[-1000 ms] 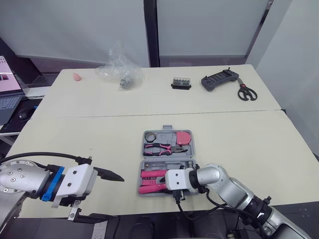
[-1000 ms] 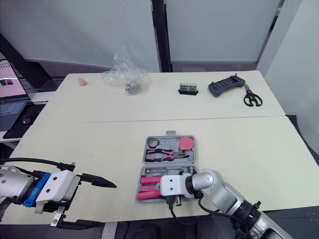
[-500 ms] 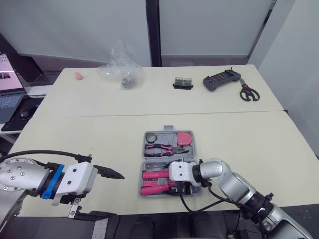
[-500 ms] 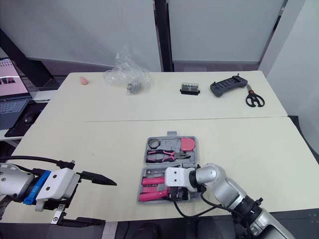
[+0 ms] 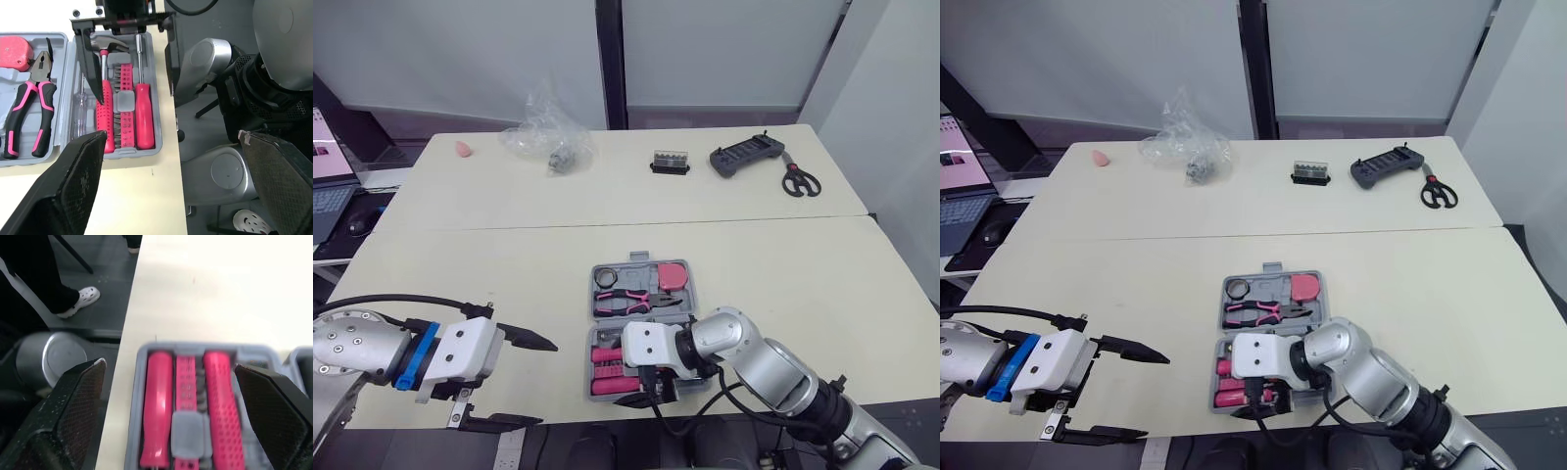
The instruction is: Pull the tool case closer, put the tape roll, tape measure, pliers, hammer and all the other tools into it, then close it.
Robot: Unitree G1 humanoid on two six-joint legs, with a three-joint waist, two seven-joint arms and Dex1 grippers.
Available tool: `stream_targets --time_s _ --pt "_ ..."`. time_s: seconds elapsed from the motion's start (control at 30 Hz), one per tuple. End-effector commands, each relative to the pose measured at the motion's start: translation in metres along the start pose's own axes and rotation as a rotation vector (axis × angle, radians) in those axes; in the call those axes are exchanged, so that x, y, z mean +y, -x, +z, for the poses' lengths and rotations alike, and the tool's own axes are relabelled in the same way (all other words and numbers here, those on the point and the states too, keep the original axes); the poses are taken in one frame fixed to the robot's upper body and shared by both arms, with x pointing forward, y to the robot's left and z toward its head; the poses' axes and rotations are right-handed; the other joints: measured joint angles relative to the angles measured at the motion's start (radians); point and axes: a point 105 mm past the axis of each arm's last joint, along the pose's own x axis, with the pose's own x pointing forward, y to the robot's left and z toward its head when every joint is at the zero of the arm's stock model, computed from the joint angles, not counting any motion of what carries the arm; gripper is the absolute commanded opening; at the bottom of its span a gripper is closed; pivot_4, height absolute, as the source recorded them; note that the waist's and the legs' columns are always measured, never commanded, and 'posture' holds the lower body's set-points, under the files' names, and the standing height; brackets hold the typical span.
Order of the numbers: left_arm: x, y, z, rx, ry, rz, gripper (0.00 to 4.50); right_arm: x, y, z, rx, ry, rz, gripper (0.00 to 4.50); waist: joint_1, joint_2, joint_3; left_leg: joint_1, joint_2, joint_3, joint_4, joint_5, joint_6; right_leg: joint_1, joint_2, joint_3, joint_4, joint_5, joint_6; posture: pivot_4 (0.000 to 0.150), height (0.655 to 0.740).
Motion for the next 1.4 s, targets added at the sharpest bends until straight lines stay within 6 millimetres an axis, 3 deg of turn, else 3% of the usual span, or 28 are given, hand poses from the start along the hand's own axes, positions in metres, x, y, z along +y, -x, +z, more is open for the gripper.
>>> stream_targets --time_s 0.03,0.3,0.6,0.8,1.07,1.1,1.2,1.27,1.4 --pt "-0.001 -0.002 0.003 -0.004 -0.012 -0.006 4.50 0.003 0.005 0.023 -0.020 0.021 0.006 4.47 0.000 0.000 0.000 -0.001 0.000 0.000 0.000 0.000 0.000 -0.001 0.000 0.000 0.000 0.000 0.000 0.150 0.7400" --pt "0.001 -0.003 0.002 -0.005 -0.016 0.002 4.50 -0.007 0.014 0.030 -0.005 0.031 -0.019 4.47 0.000 0.000 0.000 -0.001 0.000 0.000 0.000 0.000 0.000 -0.001 0.000 0.000 0.000 0.000 0.000 0.150 0.7400" --pt "0.032 0.004 -0.001 -0.041 0.025 0.219 4.50 -0.044 0.047 0.004 0.019 0.064 -0.119 4.47 -0.001 0.000 0.000 -0.001 0.000 0.000 0.000 0.000 0.000 -0.001 0.000 -0.001 0.000 0.000 0.000 0.150 0.7400" --pt "0.046 0.010 -0.016 -0.021 0.063 0.372 4.50 -0.065 0.099 -0.013 0.050 0.094 -0.199 4.47 0.000 0.000 0.001 -0.002 0.000 0.000 0.001 0.000 0.000 -0.001 -0.001 -0.001 0.000 0.000 0.000 0.150 0.7400" --pt "0.068 0.032 -0.054 0.086 0.117 0.563 4.50 -0.092 0.166 -0.067 0.213 0.058 -0.372 4.47 0.004 0.000 0.001 -0.002 0.000 0.001 0.001 0.000 0.000 -0.001 -0.001 -0.001 0.000 0.000 0.000 0.150 0.7400" --pt "0.070 0.033 -0.057 0.091 0.119 0.576 4.50 -0.094 0.170 -0.072 0.229 0.059 -0.383 4.29 0.004 0.000 0.001 -0.003 0.000 0.001 0.001 0.000 0.000 -0.001 -0.001 -0.001 0.000 0.000 0.000 0.150 0.7400" --pt "0.078 0.037 -0.062 0.093 0.117 0.615 3.91 -0.099 0.180 -0.086 0.259 0.053 -0.414 3.52 0.003 0.001 0.001 -0.003 0.000 0.001 0.001 0.000 0.000 -0.001 -0.001 0.000 0.000 0.000 0.000 0.150 0.7400" --pt "0.081 0.036 -0.061 0.081 0.114 0.622 3.29 -0.101 0.183 -0.089 0.251 0.040 -0.425 2.81 0.002 0.001 0.001 -0.003 0.000 0.001 0.001 0.000 0.000 -0.001 -0.001 0.000 0.000 0.000 0.000 0.150 0.7400" --pt "0.080 0.031 -0.059 0.062 0.106 0.592 1.95 -0.097 0.181 -0.080 0.195 0.037 -0.395 1.83 0.002 0.001 0.002 -0.003 0.000 0.001 0.001 0.000 -0.001 -0.001 -0.001 0.000 0.000 0.000 0.000 0.150 0.7400"
